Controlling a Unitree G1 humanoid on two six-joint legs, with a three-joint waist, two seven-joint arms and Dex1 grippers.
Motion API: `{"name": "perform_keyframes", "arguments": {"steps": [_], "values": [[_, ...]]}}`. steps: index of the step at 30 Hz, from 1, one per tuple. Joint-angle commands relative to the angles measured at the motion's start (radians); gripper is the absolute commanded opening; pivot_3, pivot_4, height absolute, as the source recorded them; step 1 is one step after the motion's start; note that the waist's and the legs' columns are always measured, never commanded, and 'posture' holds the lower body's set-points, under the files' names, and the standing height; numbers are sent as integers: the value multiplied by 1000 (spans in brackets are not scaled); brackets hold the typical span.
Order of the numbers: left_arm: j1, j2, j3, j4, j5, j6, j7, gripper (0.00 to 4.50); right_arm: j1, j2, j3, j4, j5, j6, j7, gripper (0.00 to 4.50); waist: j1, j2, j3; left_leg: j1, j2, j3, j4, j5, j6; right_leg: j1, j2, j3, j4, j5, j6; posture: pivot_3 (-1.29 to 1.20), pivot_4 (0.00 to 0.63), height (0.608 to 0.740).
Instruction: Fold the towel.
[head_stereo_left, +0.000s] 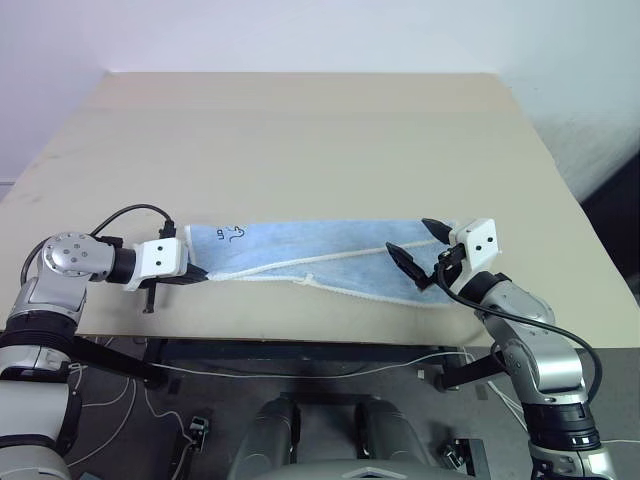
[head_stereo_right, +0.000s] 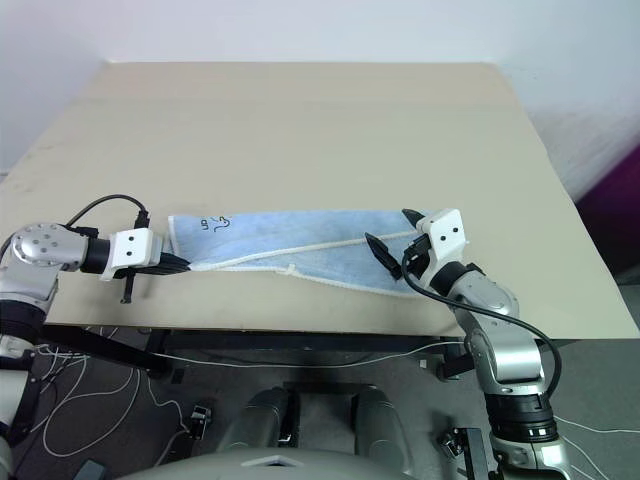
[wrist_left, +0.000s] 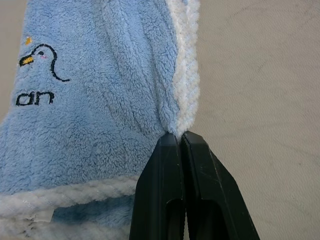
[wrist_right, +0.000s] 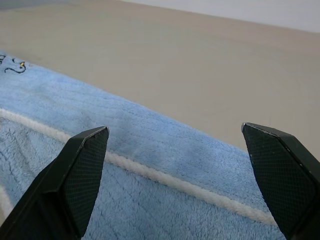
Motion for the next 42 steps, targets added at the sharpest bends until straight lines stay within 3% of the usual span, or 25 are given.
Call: {"name": "perform_keyframes", "arguments": {"steps": [1, 6, 11, 18, 24, 28, 33, 36, 42], "values": [[-18, -2, 49, -23, -79, 131, -25, 21, -14, -7, -12, -33, 2, -10, 0, 4500, 0, 0, 0, 0, 0, 0, 0, 0, 0, 0, 0, 0, 0, 0, 0, 0, 150, 740], [-80, 25, 135, -92, -217, 427, -75, 21, -16, -11, -15, -27, 1, -13, 2, 4500, -1, -1, 1, -2, 0, -1, 1, 0, 0, -1, 0, -1, 0, 0, 0, 0, 150, 740], [-109, 43, 188, -153, -272, 567, -67, 21, -30, -21, -15, -8, -2, -18, 14, 4500, -5, -1, 1, -2, 0, -1, 1, 0, 0, -1, 0, -1, 0, 0, 0, 0, 150, 740], [-22, 55, 200, -275, -280, 620, -54, 21, -57, -30, -10, 17, -5, -23, 28, 4500, -5, -1, 1, -2, 0, -1, 0, 0, 0, -2, 0, -1, 0, 0, 0, 0, 150, 740], [215, 129, 220, -502, -327, 690, -129, 21, -46, -32, -15, 7, -4, -21, 31, 4500, -6, -1, 1, -2, 1, 0, -1, 0, 0, -3, -1, 1, 0, 0, 0, 0, 150, 740], [375, 193, 198, -551, -247, 569, -134, 21, -37, -28, -9, 3, -7, -23, 30, 4500, -3, 0, 1, -2, 1, 0, -1, 0, 0, -2, -2, 1, -1, 0, 0, 0, 150, 740], [401, 173, 186, -586, -259, 575, -103, 21, -52, -21, 2, 13, -10, -24, 31, 4500, 4, 0, 1, -2, 1, 0, -1, 0, 0, -2, -3, 1, -2, 0, 0, 0, 150, 740], [395, 160, 173, -580, -249, 576, -85, 715, -56, -22, 4, 17, -11, -24, 34, 4500, 0, 0, 1, -2, 1, 0, -1, 0, 0, -2, -3, 1, -2, 0, 0, 0, 150, 740], [361, 132, 172, -551, -237, 562, -44, 2643, -58, -23, 5, 18, -11, -21, 36, 4500, -2, 0, 1, -2, 1, 0, -2, 0, 0, -2, -2, 1, -2, 0, 0, 0, 150, 740]]}}
